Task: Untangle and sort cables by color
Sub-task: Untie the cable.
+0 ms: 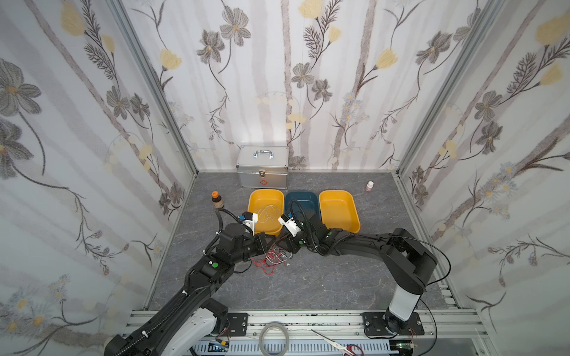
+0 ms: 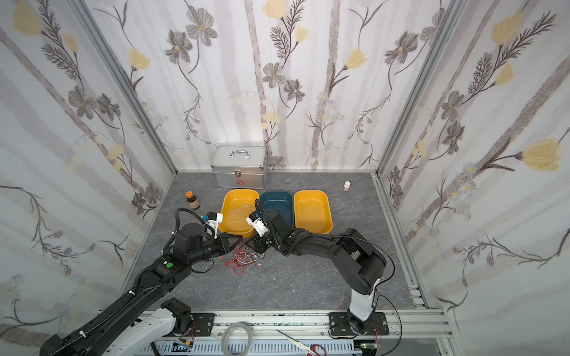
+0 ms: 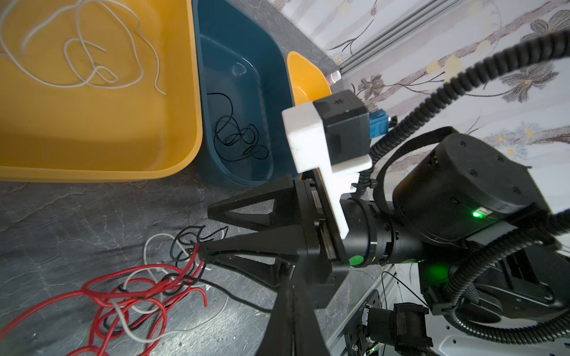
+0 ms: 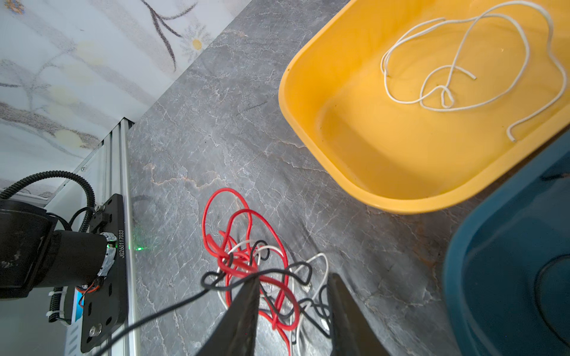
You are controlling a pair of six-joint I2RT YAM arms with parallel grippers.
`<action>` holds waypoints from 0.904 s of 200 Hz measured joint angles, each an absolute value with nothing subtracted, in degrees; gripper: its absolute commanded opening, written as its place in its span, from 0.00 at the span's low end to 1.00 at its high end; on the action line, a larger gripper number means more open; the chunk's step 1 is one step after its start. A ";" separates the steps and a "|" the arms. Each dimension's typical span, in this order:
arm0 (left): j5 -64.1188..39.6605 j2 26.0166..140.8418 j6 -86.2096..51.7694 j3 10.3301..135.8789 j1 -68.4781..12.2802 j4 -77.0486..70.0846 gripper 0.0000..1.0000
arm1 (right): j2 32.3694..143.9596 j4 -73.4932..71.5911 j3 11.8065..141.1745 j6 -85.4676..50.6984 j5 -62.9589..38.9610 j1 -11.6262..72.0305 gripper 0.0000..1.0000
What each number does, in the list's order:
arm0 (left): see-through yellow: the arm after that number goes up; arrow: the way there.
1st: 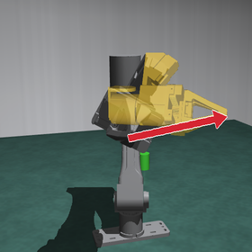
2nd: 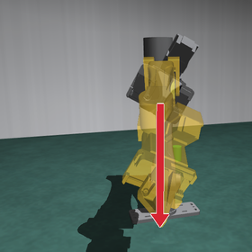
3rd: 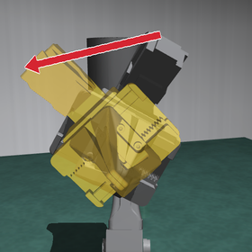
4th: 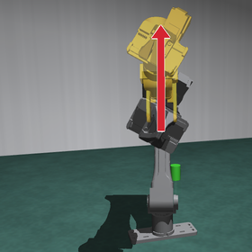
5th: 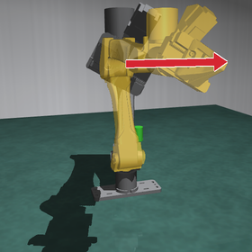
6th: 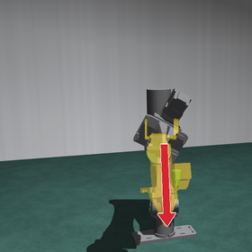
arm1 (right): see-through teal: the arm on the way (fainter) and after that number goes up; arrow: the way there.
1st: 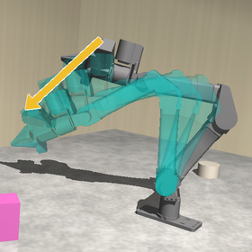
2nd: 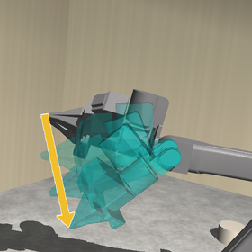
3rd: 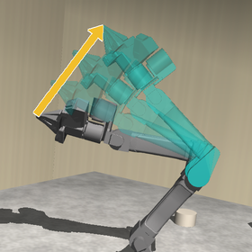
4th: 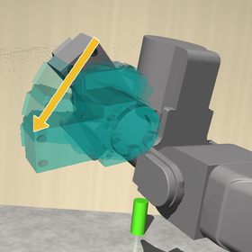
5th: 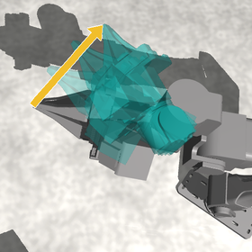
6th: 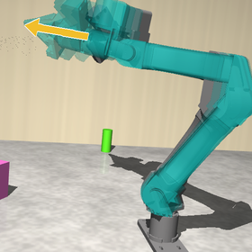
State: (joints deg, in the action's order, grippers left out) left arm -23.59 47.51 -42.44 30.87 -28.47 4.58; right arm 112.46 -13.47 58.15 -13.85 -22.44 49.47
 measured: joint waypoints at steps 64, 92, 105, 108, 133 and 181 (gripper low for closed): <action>-23.57 46.92 -42.44 30.87 -28.51 4.60 0.00 | 114.28 -14.00 59.13 -12.93 -29.82 49.01 0.29; -23.55 46.98 -42.44 30.87 -28.58 4.58 0.00 | 114.30 -14.28 58.81 -12.34 -33.41 48.95 0.31; -23.53 47.03 -42.44 30.85 -28.58 4.62 0.00 | 114.45 -14.31 58.96 -12.14 -34.87 49.04 0.32; -23.53 47.03 -42.44 30.85 -28.58 4.62 0.00 | 114.54 -14.31 59.02 -12.12 -35.03 49.08 0.32; -23.40 46.92 -42.44 30.85 -28.58 4.69 0.00 | 115.85 -14.06 59.96 -11.64 -36.42 49.69 0.33; -22.63 45.93 -42.44 30.87 -28.62 4.75 0.00 | 117.27 -13.47 60.71 -11.33 -35.64 49.80 0.39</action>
State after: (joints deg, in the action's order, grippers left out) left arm -22.63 45.93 -42.44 30.87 -28.62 4.75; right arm 117.27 -13.47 60.71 -11.33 -35.64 49.80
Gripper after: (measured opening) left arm 0.054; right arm 0.396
